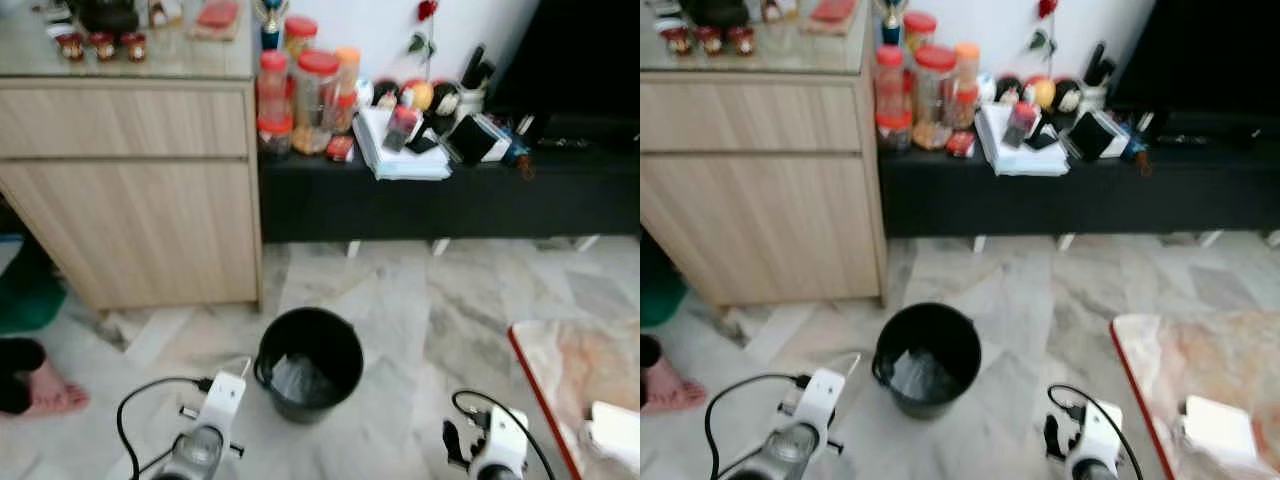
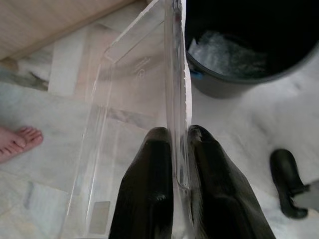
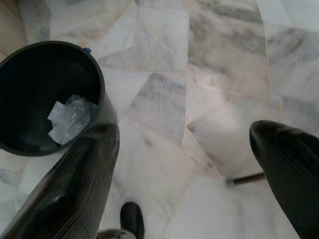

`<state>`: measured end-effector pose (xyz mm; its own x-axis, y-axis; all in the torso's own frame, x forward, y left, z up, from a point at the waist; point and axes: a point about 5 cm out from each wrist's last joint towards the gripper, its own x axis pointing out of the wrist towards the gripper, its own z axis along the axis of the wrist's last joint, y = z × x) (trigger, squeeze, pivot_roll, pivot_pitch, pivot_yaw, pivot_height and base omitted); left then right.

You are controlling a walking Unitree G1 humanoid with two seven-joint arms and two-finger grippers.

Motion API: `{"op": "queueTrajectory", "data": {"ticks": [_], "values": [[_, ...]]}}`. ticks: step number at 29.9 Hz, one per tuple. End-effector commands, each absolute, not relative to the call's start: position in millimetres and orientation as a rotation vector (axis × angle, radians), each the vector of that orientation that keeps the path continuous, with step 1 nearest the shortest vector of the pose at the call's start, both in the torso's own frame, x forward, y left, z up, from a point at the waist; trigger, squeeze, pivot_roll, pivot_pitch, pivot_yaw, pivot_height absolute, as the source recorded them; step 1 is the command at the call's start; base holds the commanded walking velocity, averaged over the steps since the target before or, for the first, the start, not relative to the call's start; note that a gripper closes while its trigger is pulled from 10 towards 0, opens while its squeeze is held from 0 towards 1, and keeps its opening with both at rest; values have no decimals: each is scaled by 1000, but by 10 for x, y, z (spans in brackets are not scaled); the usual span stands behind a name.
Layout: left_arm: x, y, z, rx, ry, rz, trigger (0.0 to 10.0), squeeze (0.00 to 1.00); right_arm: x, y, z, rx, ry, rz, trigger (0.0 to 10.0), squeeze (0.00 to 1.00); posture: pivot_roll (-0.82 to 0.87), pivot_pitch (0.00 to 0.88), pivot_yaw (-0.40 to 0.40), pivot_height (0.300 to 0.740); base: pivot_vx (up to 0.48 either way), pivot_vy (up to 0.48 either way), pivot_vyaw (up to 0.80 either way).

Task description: Picking trash to rubbish bin

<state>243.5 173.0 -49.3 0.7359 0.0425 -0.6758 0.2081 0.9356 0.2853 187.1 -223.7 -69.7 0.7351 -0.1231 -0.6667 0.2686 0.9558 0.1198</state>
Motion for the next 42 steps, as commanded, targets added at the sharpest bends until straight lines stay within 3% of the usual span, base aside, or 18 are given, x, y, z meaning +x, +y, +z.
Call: {"op": "queueTrajectory", "data": {"ticks": [1,14,20,25,29,32,35,42], "values": [[2375,1797,-533,360,776,-77,10000,0,1870,-2172,-714,217,729,-184,10000,0,50,127,-141,740,356,0,0],[2376,1784,-533,359,774,-80,10000,0,1938,-2139,-677,151,723,-74,10000,0,49,127,-143,740,355,0,0],[2384,1779,-528,359,772,-81,10000,0,1912,-2350,-619,121,677,-102,10000,0,41,129,-145,740,355,0,0],[2418,1755,-506,356,756,-86,10000,0,2029,-2376,-526,137,607,-87,10000,0,38,129,-145,740,337,0,0],[2581,1692,-387,348,689,-117,10000,0,2364,-2262,-283,181,458,55,10000,0,38,129,-145,740,0,0,0],[2614,1671,-363,346,680,-130,10000,0,2429,-2224,-228,167,431,95,10000,0,38,129,-145,740,0,0,0],[2772,1578,-235,337,614,-151,10000,0,2622,-2001,-39,174,360,276,10000,0,33,135,-148,740,0,0,0],[2887,1460,-135,327,566,-183,10000,0,2674,-1868,73,140,331,391,10000,0,22,136,-155,740,0,0,0]]}}
